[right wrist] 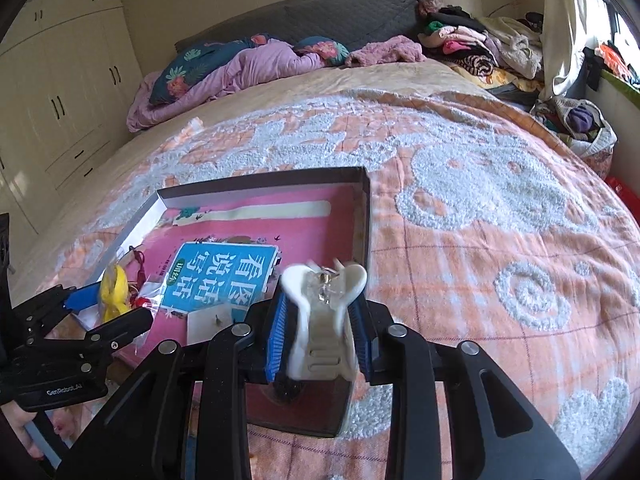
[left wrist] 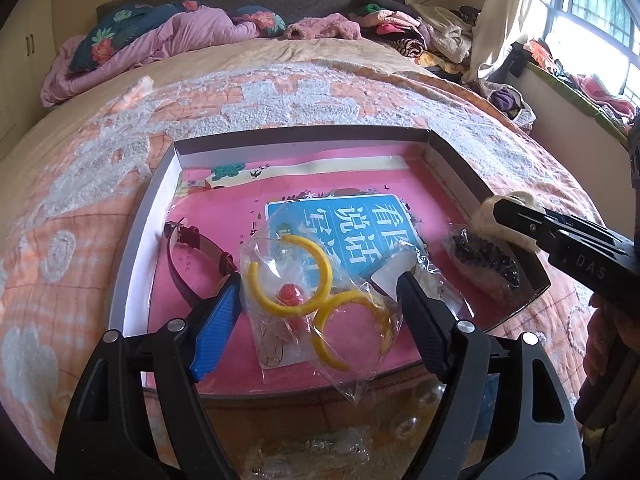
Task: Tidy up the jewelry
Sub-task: 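Carry the bangles and white clip into the box and open both tools, then withdraw both open tools from the box back over the loose jewelry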
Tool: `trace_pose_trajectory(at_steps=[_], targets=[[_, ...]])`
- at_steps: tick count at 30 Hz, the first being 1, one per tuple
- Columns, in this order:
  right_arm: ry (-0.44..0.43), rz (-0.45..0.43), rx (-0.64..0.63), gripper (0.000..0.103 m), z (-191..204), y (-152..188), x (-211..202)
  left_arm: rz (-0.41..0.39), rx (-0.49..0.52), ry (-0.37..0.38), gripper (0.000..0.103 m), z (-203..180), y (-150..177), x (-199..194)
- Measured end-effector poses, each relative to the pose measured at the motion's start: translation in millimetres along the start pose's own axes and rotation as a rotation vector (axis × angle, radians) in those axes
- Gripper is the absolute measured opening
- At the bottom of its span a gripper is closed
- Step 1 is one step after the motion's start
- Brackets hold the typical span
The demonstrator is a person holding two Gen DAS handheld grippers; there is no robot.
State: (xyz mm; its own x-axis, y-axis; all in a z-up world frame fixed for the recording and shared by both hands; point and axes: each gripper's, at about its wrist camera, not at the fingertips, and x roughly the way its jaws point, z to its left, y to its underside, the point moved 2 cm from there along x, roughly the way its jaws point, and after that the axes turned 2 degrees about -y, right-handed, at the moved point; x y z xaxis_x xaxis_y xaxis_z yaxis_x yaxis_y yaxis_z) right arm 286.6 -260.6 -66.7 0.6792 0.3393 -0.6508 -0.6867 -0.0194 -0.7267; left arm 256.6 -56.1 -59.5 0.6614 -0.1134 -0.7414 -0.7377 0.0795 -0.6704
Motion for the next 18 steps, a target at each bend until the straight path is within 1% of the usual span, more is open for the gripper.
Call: trace_pose_trajectory(at_steps=[2, 5, 7, 9, 12, 13, 16, 17, 18], targets=[[-0.006, 0.001, -0.002, 0.030, 0.5, 0.2, 0.3, -0.004, 0.000, -0.006, 0.073, 0.6, -0.6, -0.6], [-0.020, -0.009, 0.006, 0.037, 0.6, -0.8, -3.0, -0.010, -0.005, -0.009, 0.076, 2.0, -0.4, -3.0], [-0.035, -0.012, 0.009, 0.046, 1.4, -1.5, -5.7, -0.015, -0.007, -0.009, 0.076, 2.6, -0.3, -4.9], [-0.045, -0.014, 0.016, 0.051, 2.0, -1.1, -8.9, -0.016, -0.010, -0.009, 0.078, 2.8, -0.9, -6.3], [-0.056, -0.021, 0.029, 0.057, 2.2, -1.4, -15.5, -0.025, -0.011, -0.015, 0.082, 2.7, -0.7, -10.1], [-0.058, -0.026, 0.032, 0.062, 2.9, -1.5, -17.7, -0.028, -0.012, -0.016, 0.083, 2.8, -0.7, -11.7], [-0.067, -0.052, 0.038, 0.073, 2.7, -4.0, -27.5, -0.036, -0.014, -0.020, 0.086, 4.1, -1.5, -16.3], [-0.069, -0.058, 0.038, 0.075, 2.6, -4.5, -30.0, -0.040, -0.016, -0.023, 0.086, 4.8, -1.9, -18.4], [-0.071, -0.068, 0.036, 0.078, 2.7, -5.6, -33.6, -0.043, -0.020, -0.027, 0.088, 5.8, -2.6, -20.0]])
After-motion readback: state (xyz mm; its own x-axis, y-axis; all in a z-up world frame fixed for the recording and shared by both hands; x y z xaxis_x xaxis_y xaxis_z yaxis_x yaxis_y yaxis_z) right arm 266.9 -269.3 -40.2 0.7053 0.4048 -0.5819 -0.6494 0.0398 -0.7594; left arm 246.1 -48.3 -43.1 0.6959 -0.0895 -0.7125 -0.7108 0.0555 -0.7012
